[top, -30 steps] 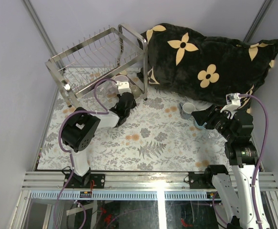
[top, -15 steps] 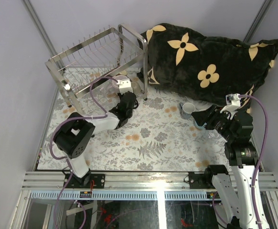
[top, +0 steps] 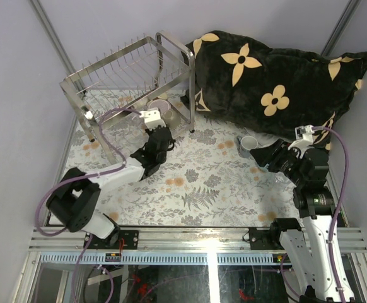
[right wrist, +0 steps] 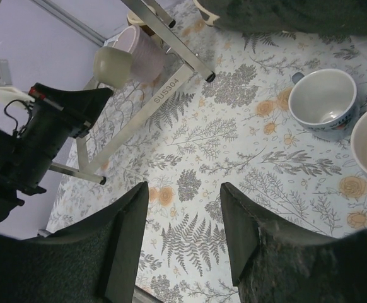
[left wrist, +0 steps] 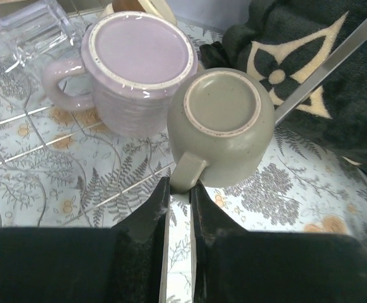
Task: Unload the cups from the dish rack
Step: Unload the cup from the dish rack.
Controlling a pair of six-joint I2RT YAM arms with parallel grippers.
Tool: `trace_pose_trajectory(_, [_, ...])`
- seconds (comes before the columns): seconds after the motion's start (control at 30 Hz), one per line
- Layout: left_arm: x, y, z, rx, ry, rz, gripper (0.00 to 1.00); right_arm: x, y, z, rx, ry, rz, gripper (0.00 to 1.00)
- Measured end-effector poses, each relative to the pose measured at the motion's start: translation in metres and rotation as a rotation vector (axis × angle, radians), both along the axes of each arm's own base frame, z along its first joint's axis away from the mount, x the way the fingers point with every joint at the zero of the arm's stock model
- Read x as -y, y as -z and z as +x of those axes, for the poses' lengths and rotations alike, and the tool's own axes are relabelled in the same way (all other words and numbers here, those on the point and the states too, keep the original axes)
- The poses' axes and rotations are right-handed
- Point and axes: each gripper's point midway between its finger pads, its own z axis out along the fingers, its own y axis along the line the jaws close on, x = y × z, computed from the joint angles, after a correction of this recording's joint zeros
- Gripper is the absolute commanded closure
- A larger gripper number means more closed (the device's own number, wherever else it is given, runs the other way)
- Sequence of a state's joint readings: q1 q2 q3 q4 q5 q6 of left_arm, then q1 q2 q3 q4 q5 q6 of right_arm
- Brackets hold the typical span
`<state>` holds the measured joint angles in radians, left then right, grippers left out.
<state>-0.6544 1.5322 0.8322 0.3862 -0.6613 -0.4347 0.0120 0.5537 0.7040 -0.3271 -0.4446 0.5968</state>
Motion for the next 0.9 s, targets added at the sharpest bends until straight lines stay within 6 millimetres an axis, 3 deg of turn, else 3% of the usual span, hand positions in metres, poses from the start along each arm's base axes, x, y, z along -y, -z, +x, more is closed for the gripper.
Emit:
trace_pose_trajectory(0.23, [-0.003,-0.006,-0.036,-0.018,0.074,-0.129,1.00,-0.016,0.003,0.003,-0.010,-0.079,0.077,0.44])
trace_pose_trajectory(0.47, [0.006,-0.020,-0.067,-0.016,0.196,-0.262,1.00,-0.038,0.017,0.006,-0.032,-0.178,0.178,0.44])
trace_pose_trajectory(0.73, [0.024,-0.022,-0.095,-0.048,0.337,-0.379,1.00,-0.099,0.033,-0.001,-0.075,-0.390,0.156,0.43])
trace_pose_trajectory(0.9, [0.032,-0.018,-0.112,-0.074,0.412,-0.444,1.00,-0.119,0.034,0.010,-0.027,-0.440,0.195,0.41])
